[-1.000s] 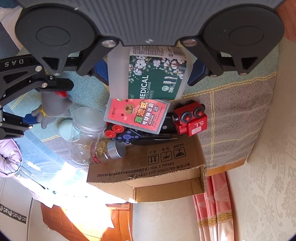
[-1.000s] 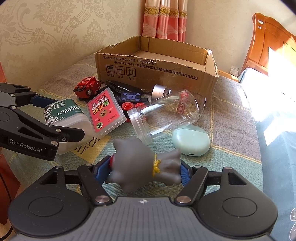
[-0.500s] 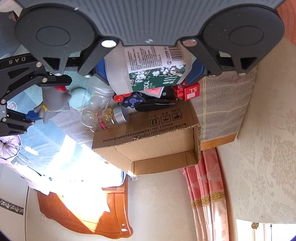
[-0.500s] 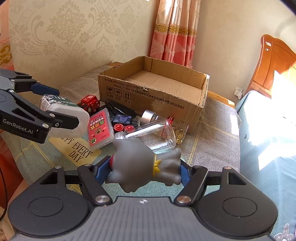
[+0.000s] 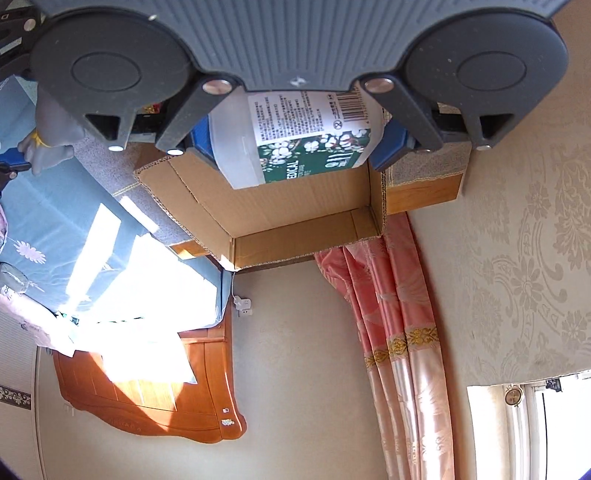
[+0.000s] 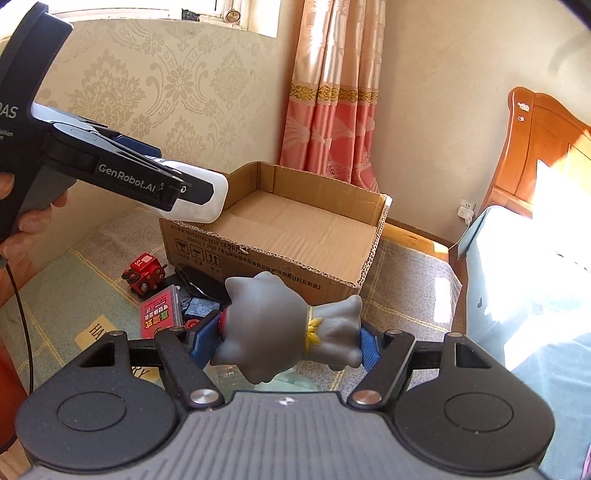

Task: Organize rigid objects
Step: 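Carry both held items into the cardboard box and open both tools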

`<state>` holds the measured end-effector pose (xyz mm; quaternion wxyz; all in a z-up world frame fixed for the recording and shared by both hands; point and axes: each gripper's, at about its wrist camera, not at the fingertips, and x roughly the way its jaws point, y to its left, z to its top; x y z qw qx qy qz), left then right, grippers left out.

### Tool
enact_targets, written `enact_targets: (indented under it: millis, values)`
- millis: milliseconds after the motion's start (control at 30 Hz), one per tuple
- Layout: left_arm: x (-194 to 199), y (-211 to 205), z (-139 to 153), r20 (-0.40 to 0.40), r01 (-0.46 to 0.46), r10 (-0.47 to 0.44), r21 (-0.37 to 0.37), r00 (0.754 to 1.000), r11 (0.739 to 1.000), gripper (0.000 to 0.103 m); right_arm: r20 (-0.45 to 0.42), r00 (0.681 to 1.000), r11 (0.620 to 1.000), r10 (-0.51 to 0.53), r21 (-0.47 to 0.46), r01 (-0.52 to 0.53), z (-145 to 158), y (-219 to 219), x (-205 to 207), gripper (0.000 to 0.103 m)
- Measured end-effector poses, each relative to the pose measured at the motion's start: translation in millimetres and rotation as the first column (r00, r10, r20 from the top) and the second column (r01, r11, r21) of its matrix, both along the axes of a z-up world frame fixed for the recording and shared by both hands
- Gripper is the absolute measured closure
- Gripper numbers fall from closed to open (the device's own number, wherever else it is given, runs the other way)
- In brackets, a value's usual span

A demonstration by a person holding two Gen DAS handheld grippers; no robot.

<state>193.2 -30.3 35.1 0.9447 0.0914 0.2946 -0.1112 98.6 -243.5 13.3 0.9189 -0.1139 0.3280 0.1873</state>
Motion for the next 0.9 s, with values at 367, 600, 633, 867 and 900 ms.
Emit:
enact_targets:
  millis: [367,600,633,867,900]
  values:
    - [35,12,-31,-0.023,-0.093,0.093,-0.02,0.995,0.995,0.003,-0.005,1.0,1.0,-0.018,-0.003,0.018,4,4,42,0.026]
    - [-11,32,-35,-0.017,-0.113,0.112,-0.07,0.994,0.991,0.0,-0.027,1.0,1.0,-0.009,-0.015,0.009,4,16,68,0.026]
    - [-15,34,-37,-0.021,-0.119,0.117,-0.072,0.993,0.99,0.0,-0.036,0.999,1.0,-0.006,-0.013,0.006,5,19,74,0.026]
    - [-42,49,-51,-0.043,-0.158,0.156,-0.071,0.987,0.985,0.0,-0.077,0.997,1.0,-0.008,-0.017,0.007,3,37,134,0.026]
    - [-44,51,-53,-0.048,-0.163,0.161,-0.063,0.986,0.985,0.0,-0.082,0.997,1.0,-0.013,-0.02,0.012,3,41,144,0.026]
